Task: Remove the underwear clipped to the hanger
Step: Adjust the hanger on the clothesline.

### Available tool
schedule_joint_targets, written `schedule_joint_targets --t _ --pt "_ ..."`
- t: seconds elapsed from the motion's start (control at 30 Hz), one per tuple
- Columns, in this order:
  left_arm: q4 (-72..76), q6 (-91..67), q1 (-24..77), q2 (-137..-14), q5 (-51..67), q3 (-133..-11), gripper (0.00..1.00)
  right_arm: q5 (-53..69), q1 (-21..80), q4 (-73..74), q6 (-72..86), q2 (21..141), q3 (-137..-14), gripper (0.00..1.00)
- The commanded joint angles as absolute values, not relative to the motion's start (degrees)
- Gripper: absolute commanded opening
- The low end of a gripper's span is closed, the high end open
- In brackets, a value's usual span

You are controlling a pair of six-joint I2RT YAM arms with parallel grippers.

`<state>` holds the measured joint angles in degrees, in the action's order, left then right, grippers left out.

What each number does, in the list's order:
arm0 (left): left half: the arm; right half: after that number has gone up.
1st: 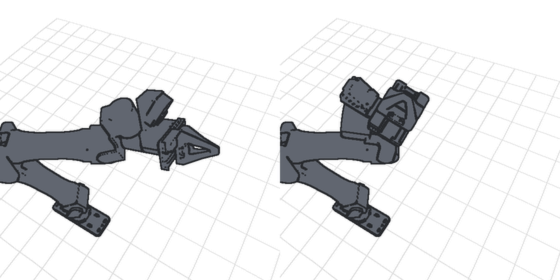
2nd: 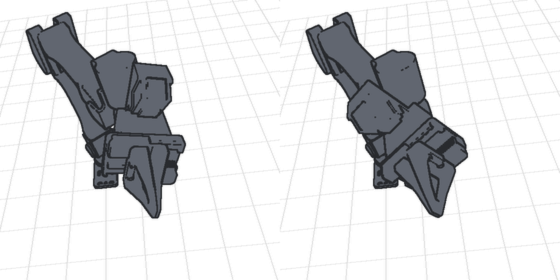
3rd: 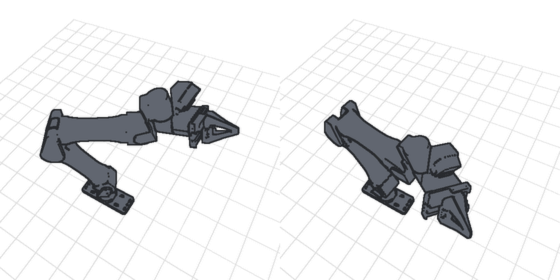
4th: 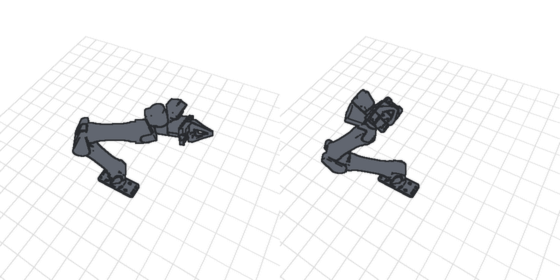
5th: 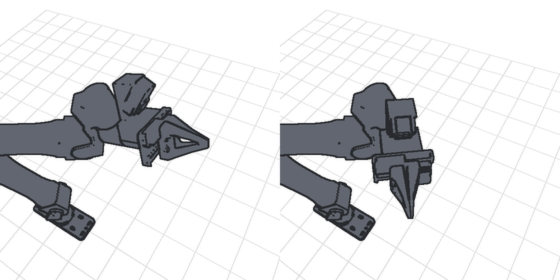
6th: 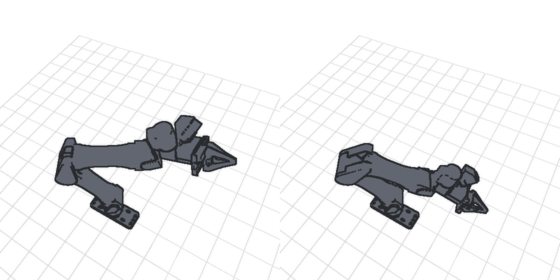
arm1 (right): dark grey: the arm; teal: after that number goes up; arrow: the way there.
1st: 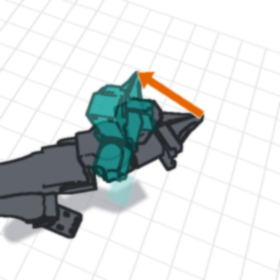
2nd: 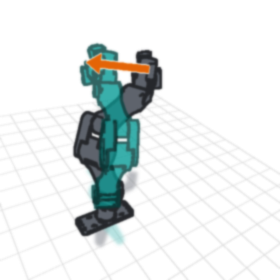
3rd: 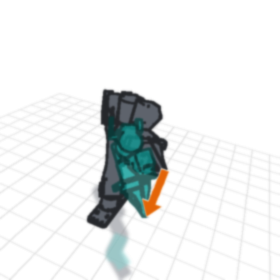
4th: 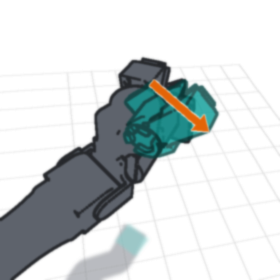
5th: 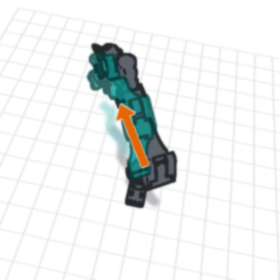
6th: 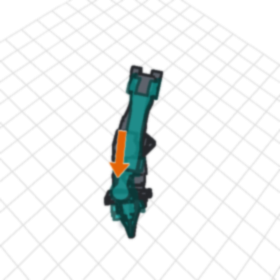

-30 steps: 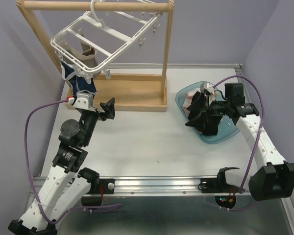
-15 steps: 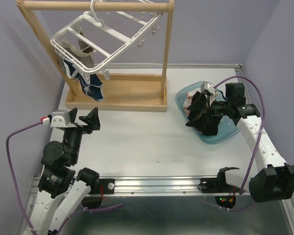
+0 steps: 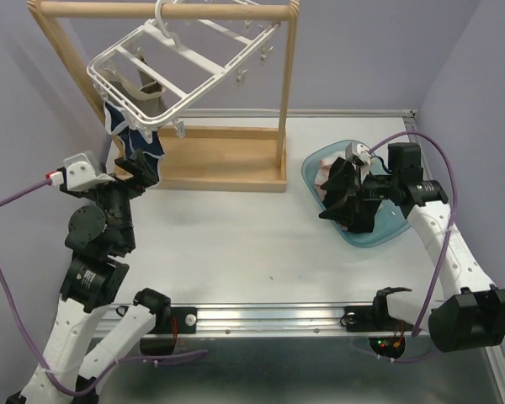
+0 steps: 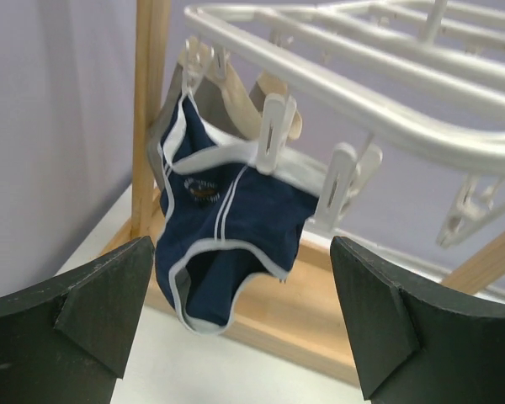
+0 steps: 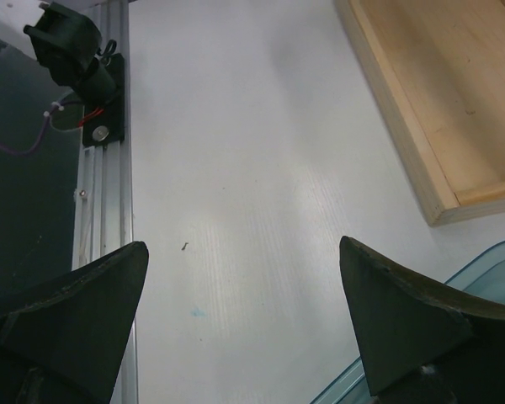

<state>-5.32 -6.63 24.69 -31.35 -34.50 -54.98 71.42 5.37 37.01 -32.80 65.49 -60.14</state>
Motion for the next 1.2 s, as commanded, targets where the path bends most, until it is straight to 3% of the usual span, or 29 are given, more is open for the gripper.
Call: schedule_joint_targets --t 0.0,0.23,0.33,0.47,1.17 --pt "1.5 -4.7 24.3 -35.8 -39.9 -61.7 0.97 73.5 6.1 36.2 -33.3 63.5 -59.2 1.0" --pt "0.1 -4.9 12.5 -40.6 -31.9 -65.9 0.96 73.8 6.4 36.2 -33.1 62.6 -59.2 1.0" --pt "-1.1 -8.8 0.6 -43.7 -19.4 -66.7 0.95 73.9 6.7 36.2 -33.2 62.4 -59.2 1.0" --pt "1.2 -13.1 -7.6 -46.3 -2.7 -65.9 0.86 73.7 6.7 36.2 -33.3 62.2 -59.2 1.0" --pt "3.5 -17.0 -8.5 -53.4 9.2 -69.2 0.81 72.4 8.0 36.2 -33.7 63.0 -59.2 1.0"
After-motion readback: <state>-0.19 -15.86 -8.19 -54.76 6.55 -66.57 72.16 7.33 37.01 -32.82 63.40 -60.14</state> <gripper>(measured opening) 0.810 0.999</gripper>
